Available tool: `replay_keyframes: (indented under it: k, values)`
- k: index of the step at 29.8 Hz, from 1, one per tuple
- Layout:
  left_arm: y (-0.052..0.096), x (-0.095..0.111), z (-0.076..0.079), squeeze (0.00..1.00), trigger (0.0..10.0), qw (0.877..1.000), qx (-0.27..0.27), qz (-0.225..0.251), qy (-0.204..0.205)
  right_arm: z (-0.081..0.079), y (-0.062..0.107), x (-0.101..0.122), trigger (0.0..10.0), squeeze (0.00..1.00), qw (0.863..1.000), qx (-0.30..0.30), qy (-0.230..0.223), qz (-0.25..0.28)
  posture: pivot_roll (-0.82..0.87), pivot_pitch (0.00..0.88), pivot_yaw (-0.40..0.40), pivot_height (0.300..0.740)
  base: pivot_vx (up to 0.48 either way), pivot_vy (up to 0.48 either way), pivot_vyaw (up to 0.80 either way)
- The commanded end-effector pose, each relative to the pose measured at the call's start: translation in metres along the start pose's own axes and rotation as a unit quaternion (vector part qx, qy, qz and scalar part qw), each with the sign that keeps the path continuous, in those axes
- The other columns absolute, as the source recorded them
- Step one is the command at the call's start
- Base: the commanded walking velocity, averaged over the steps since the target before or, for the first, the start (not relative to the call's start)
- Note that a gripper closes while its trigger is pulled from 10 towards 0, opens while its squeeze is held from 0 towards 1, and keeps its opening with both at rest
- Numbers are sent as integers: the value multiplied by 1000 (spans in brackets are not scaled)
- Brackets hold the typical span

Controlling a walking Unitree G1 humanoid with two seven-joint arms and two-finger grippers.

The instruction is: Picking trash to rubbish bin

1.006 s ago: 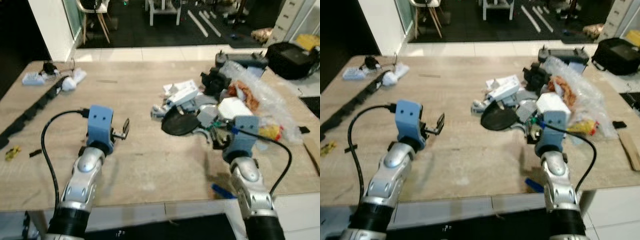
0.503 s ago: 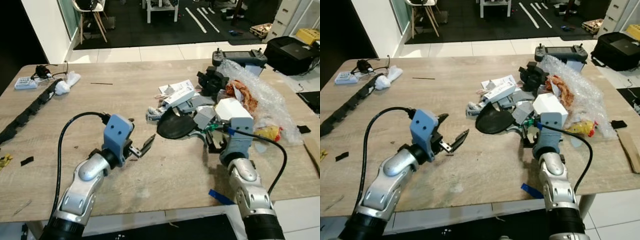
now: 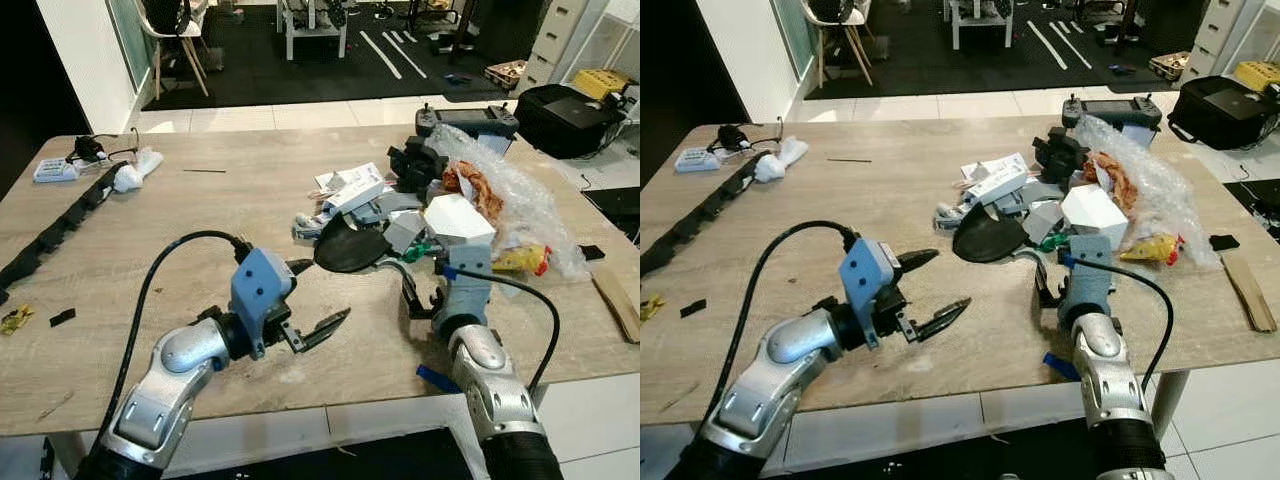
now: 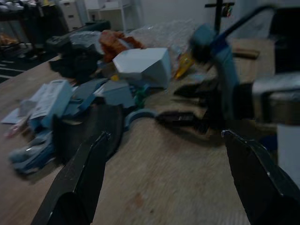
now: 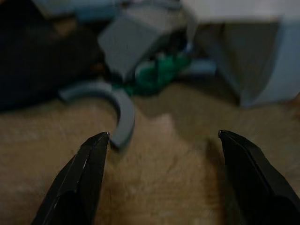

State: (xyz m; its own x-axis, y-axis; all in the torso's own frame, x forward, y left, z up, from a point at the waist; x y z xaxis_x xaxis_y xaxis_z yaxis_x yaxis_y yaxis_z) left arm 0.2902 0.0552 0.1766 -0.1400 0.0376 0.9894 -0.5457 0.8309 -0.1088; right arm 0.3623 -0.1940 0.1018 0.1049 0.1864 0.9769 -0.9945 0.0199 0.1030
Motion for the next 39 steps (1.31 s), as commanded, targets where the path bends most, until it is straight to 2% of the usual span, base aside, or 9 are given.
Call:
replay_keyframes:
  k: [1,10,18,19,20,21,23,30,39]
  values:
    - [-1,-2,5,0,10000,1000,-10,-3,11,1,-1,-3,10000,0,1000,2,2,-5,-51,101,30,740,0,0,0]
    - [-1,-3,3,0,10000,1000,-4,-2,19,3,-12,-6,10000,0,1000,7,3,-12,-53,110,34,740,0,0,0]
    - [2,-3,0,0,10000,1000,-5,-10,13,-13,-21,-5,10000,0,998,52,-3,-24,-52,119,30,740,0,0,0]
    - [2,-3,-1,0,10000,1000,-3,-10,12,-17,-20,-6,7608,0,998,61,-3,-24,-52,119,30,740,0,0,0]
    - [2,-3,-1,0,10000,1000,-3,-10,12,-17,-20,-6,7608,0,998,61,-3,-24,-52,119,30,740,0,0,0]
    - [3,-4,-3,0,10000,1000,2,-11,11,-24,-18,-8,392,0,997,75,-2,-27,-51,114,32,740,0,0,0]
    - [3,-4,-3,0,10000,1000,3,-12,11,-27,-18,-11,0,0,996,79,-2,-30,-51,114,32,740,0,0,0]
    - [4,-4,-2,0,10000,1000,-1,-14,14,-36,-15,-15,0,0,996,87,-18,-33,-45,120,30,740,0,0,0]
    - [2,-5,1,0,10000,1000,-9,-15,15,-43,-12,-4,0,0,995,91,-34,-16,-55,125,31,740,0,0,0]
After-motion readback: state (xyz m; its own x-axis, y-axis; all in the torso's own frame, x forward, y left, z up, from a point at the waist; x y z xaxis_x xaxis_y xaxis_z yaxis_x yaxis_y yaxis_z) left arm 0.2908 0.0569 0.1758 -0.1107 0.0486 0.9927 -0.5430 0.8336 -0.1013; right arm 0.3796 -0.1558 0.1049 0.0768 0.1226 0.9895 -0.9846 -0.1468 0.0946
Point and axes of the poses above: a point about 5 cm out from each wrist's last joint towards the gripper, its own y axis pointing back from the gripper into the wrist, its own x axis along the axis of the wrist's last joint, z = x × y, the point moved 4 cm from there along -y, pointing out of the wrist towards the gripper, and after that the axes turned 8 degrees about y, right-handed, at the moved point
